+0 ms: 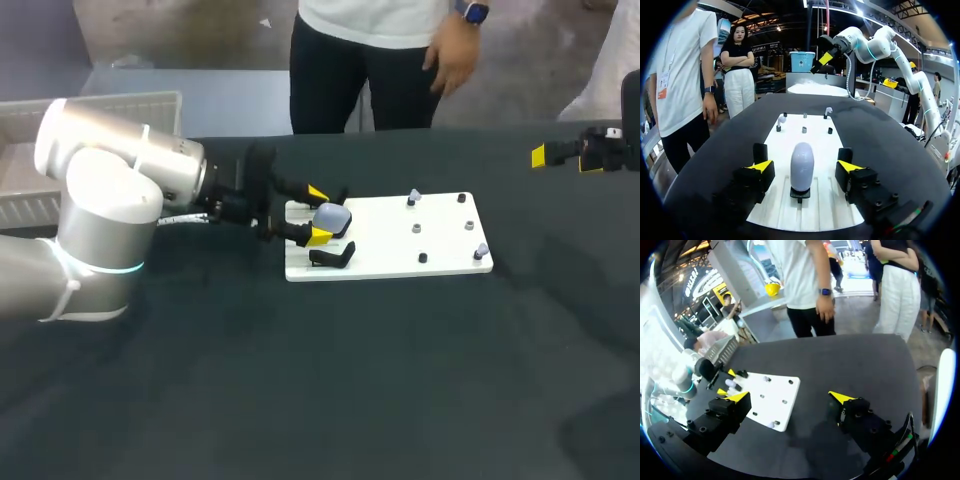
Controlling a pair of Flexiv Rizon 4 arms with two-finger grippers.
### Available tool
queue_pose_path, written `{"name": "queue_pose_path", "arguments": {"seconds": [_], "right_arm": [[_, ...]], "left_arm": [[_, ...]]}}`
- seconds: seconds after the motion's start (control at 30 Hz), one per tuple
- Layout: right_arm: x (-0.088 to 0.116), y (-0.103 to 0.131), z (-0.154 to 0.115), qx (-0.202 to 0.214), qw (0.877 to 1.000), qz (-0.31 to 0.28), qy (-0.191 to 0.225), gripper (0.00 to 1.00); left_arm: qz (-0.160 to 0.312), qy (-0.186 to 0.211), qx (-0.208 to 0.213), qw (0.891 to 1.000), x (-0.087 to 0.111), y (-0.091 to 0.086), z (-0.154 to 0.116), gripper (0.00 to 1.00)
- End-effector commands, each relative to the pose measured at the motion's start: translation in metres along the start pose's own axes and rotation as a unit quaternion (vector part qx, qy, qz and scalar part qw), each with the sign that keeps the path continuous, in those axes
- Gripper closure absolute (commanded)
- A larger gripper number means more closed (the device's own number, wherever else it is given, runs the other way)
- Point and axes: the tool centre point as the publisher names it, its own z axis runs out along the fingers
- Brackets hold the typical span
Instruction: Pick up each earbud case from the left stands, insert the matching earbuds, close the lid, and place the case in the box.
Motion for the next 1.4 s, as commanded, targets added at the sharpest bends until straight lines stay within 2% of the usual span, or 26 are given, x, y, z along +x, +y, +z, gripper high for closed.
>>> {"name": "queue_pose_path", "arguments": {"seconds": [0.03, 0.07, 0.1, 0.17, 0.93, 1.4], "right_arm": [[0.0, -0.001, 0.0, -0.001, 1.0, -0.001, 0.0, 0.0], [0.0, -0.001, 0.0, -0.001, 1.0, -0.001, 0.0, 0.0], [0.0, -0.001, 0.0, -0.001, 1.0, -0.001, 0.0, 0.0], [0.0, -0.001, 0.0, -0.001, 1.0, -0.001, 0.0, 0.0], [0.0, -0.001, 0.0, -0.001, 1.0, -0.001, 0.0, 0.0], [0.0, -0.001, 0.0, -0.001, 1.0, -0.001, 0.0, 0.0]], "left_arm": [[0.002, -0.005, 0.005, 1.0, 0.003, 0.003, 0.002, 0.26], [0.002, -0.005, 0.005, 1.0, 0.004, 0.003, 0.002, 0.31], [0.002, -0.008, 0.008, 1.0, 0.004, 0.003, 0.003, 0.32], [0.003, -0.008, 0.009, 1.0, 0.005, 0.003, 0.003, 0.5], [0.001, -0.022, 0.032, 0.999, 0.009, 0.01, 0.012, 0.55], [0.0, -0.034, 0.045, 0.998, 0.008, 0.003, 0.014, 0.57]]}}
